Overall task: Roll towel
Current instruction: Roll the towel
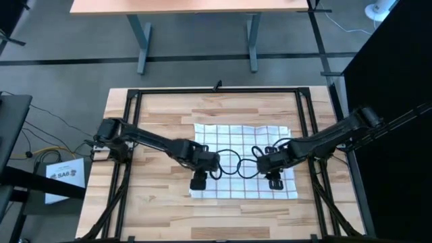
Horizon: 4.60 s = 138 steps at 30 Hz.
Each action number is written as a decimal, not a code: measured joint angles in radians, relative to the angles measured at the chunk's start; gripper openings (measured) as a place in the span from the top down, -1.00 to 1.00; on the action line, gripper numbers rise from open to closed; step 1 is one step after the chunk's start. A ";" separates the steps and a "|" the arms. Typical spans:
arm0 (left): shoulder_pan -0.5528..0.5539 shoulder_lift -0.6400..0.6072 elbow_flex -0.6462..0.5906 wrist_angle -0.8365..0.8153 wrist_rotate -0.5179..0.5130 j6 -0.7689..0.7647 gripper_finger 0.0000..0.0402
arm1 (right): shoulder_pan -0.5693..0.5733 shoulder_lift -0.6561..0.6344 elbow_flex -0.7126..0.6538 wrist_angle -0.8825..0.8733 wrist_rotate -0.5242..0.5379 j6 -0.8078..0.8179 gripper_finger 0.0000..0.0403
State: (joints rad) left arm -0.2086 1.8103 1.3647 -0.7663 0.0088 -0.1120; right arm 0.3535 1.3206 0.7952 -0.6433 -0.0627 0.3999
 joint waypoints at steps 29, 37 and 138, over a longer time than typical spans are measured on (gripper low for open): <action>-0.293 0.176 0.127 0.052 -0.093 -0.263 0.33 | 0.503 0.158 0.003 -0.051 0.088 0.420 0.37; -0.291 0.211 0.156 -0.078 -0.122 -0.283 0.33 | 0.484 0.173 0.001 -0.051 0.123 0.423 0.37; -0.230 0.266 0.162 -0.056 -0.032 -0.321 1.00 | 0.517 0.172 -0.103 0.119 -0.001 0.616 1.00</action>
State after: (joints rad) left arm -0.4385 2.0760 1.5269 -0.8222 -0.0229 -0.4328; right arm 0.8707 1.4928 0.6926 -0.5238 -0.0638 1.0154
